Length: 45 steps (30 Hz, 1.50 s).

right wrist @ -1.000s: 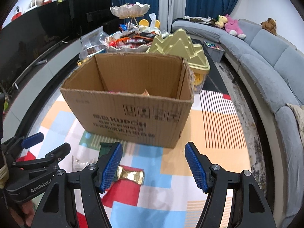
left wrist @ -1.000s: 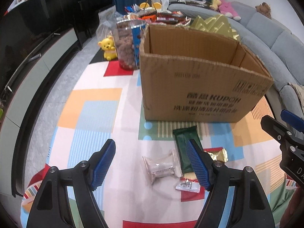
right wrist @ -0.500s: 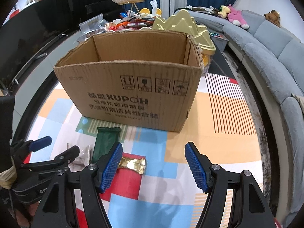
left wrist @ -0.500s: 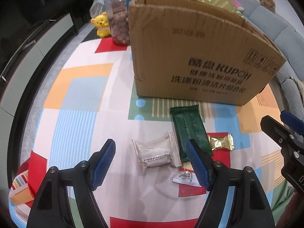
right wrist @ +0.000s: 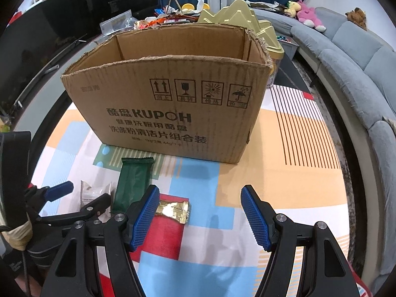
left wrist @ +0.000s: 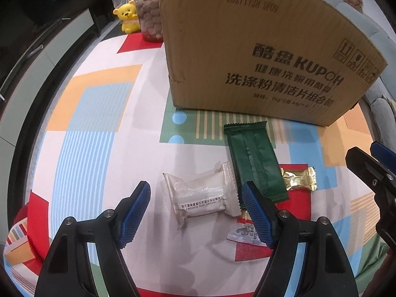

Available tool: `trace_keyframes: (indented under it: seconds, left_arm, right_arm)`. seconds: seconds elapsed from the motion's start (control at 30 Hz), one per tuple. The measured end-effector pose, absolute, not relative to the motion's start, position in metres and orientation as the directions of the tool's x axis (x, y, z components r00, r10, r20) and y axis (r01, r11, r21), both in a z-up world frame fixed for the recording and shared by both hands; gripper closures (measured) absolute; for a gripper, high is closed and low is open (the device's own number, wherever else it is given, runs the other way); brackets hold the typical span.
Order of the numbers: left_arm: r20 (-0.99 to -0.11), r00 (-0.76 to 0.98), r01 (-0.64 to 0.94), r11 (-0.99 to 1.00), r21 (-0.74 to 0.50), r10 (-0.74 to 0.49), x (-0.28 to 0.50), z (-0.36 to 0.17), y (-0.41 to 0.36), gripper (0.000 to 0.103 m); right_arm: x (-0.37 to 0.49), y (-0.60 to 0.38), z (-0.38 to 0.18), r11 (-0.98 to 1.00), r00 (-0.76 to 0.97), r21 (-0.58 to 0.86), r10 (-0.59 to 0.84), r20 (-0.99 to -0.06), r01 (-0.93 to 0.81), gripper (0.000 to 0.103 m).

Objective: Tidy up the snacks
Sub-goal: 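Withdraw both tools from the box toward the remaining snacks, then grasp the white packet with the left tool while the right tool grasps the dark green bar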

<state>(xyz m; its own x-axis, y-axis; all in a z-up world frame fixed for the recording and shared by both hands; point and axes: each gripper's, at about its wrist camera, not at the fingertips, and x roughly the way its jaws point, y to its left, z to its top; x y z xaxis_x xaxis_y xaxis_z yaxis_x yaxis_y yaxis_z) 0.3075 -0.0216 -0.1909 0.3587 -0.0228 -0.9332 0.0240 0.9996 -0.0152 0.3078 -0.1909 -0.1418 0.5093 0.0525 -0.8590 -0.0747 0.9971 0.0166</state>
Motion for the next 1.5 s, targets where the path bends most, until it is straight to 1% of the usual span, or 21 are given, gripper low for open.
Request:
trace_keyframes:
  seconds: [0.33,0.4,0.47,0.57,0.63,0.67,0.93,1.13,1.3,1.5]
  left_arm:
    - [-0.937,0.347,0.011,0.999,-0.031,-0.033,0.31,-0.206,-0.018,0.027]
    - [-0.937,0.347,0.013,0.999,-0.04,-0.041,0.309,-0.206,-0.018,0.031]
    - [-0.936,0.349,0.012,0.998,-0.053,-0.054,0.309,-0.207,-0.017,0.04]
    - [-0.937,0.344,0.008,0.998,-0.058,-0.057,0.31,-0.211,-0.015,0.044]
    - [-0.934,0.353,0.007,0.999,-0.049,-0.049,0.307,-0.212,-0.013,0.05]
    - [-0.933,0.358,0.009,0.999,-0.05,-0.05,0.306,-0.212,-0.012,0.051]
    - [-0.929,0.368,-0.049,0.997,-0.063,-0.04,0.299,-0.212,0.014,0.053]
    - [-0.92,0.392,-0.106,0.994,-0.019,0.024,0.293,-0.212,0.044,0.054]
    - [-0.913,0.403,-0.149,0.989,0.0,0.061,0.294,-0.212,0.063,0.054]
    - [-0.907,0.415,-0.166,0.986,-0.003,0.067,0.298,-0.211,0.074,0.054]
  right_arm:
    - [0.308,-0.184,-0.149,0.996,0.496,0.013,0.054,-0.867,-0.086,0.034]
    - [0.308,-0.183,-0.151,0.996,0.493,0.013,0.055,-0.868,-0.088,0.034]
    - [0.309,-0.182,-0.152,0.996,0.492,0.015,0.058,-0.869,-0.091,0.034]
    - [0.31,-0.178,-0.152,0.995,0.491,0.015,0.061,-0.869,-0.098,0.034]
    - [0.312,-0.175,-0.153,0.994,0.487,0.018,0.067,-0.871,-0.105,0.034]
    - [0.314,-0.171,-0.154,0.994,0.485,0.025,0.075,-0.871,-0.11,0.034]
    - [0.323,-0.139,-0.161,0.986,0.468,0.03,0.106,-0.877,-0.167,0.034]
    - [0.331,-0.117,-0.175,0.982,0.435,0.028,0.109,-0.894,-0.188,0.034]
    - [0.34,-0.101,-0.188,0.983,0.403,0.024,0.096,-0.91,-0.181,0.034]
    - [0.352,-0.088,-0.202,0.985,0.383,-0.002,0.064,-0.922,-0.171,0.034]
